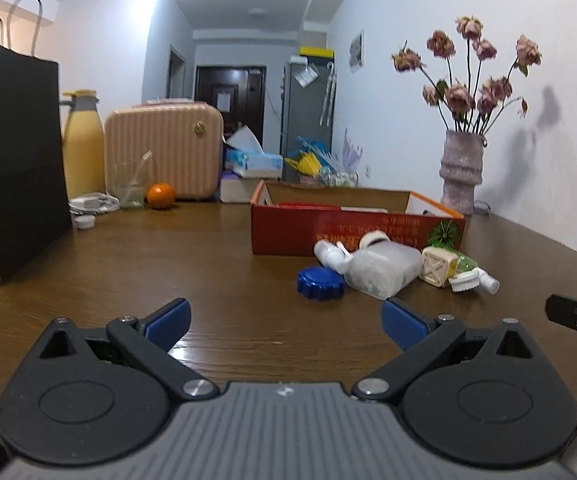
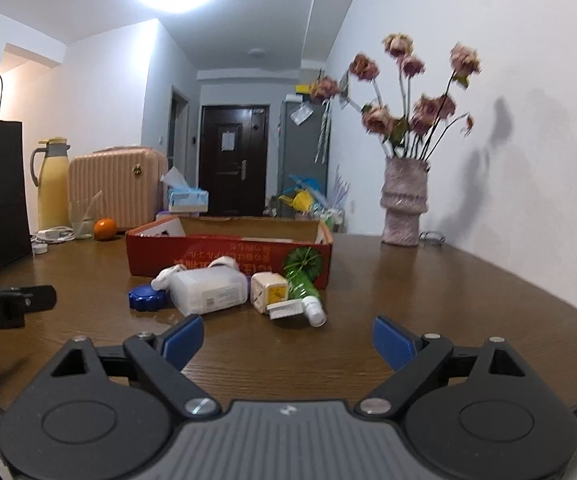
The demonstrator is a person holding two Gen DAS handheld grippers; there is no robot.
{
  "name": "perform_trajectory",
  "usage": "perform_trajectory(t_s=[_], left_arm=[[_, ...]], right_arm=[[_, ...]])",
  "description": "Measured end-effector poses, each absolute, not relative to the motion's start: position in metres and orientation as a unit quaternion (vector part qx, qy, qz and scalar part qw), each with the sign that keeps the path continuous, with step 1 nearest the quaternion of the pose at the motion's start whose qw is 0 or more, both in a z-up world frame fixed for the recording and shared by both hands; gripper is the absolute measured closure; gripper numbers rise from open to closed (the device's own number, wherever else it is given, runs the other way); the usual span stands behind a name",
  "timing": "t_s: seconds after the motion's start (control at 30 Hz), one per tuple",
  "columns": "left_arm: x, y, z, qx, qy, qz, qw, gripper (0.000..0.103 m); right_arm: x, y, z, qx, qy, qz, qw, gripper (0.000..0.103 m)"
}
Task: Organize rigid objects
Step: 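Withdraw both tools from the box back over the scattered items, then grasp the white spray bottle with the left tool while the right tool grasps the cream cube bottle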
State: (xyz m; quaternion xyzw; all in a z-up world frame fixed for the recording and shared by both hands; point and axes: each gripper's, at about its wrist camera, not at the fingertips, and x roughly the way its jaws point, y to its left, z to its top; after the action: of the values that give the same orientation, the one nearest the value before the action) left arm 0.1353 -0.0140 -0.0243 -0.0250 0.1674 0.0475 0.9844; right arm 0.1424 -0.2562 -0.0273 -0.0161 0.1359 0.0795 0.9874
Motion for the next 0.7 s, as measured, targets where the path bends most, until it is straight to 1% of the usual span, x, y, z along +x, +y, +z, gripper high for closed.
perform_trajectory(t_s=[0.3,0.37,0.43,0.47,0.53,0.57,0.6,0.67,0.7], left_arm=[[0.216,-0.010,-0.019,-0.002,0.206,0.031,0.978,0.000],[0.241,-0.007,-0.015,-0.018,0.219,0.017,0.976,0.000],[0.265,-0.004,-0.012,-0.040,0.228,0.002,0.973,0.001],[0.278,-0.003,-0.011,-0.045,0.233,-0.006,0.971,0.002],[0.302,-0.003,-0.010,-0.050,0.242,-0.006,0.969,0.010],[0.314,-0.002,-0.011,-0.052,0.244,-0.008,0.968,0.012],[0.326,-0.001,-0.012,-0.056,0.247,-0.006,0.967,0.016],[0.348,0.002,-0.017,-0.066,0.258,-0.001,0.964,0.024],[0.356,0.004,-0.019,-0.073,0.267,-0.001,0.961,0.031]], right_arm=[[0.199,-0.249,-0.024,-0.032,0.164,0.110,0.980,0.014],[0.215,-0.246,-0.021,-0.027,0.170,0.112,0.979,0.015],[0.231,-0.242,-0.018,-0.026,0.172,0.117,0.978,0.018],[0.239,-0.239,-0.017,-0.031,0.171,0.122,0.977,0.019],[0.256,-0.235,-0.016,-0.046,0.168,0.126,0.976,0.022],[0.264,-0.234,-0.015,-0.054,0.168,0.123,0.977,0.023],[0.274,-0.233,-0.014,-0.059,0.168,0.121,0.976,0.026],[0.294,-0.232,-0.012,-0.067,0.177,0.123,0.974,0.027],[0.303,-0.233,-0.011,-0.070,0.182,0.125,0.973,0.031]])
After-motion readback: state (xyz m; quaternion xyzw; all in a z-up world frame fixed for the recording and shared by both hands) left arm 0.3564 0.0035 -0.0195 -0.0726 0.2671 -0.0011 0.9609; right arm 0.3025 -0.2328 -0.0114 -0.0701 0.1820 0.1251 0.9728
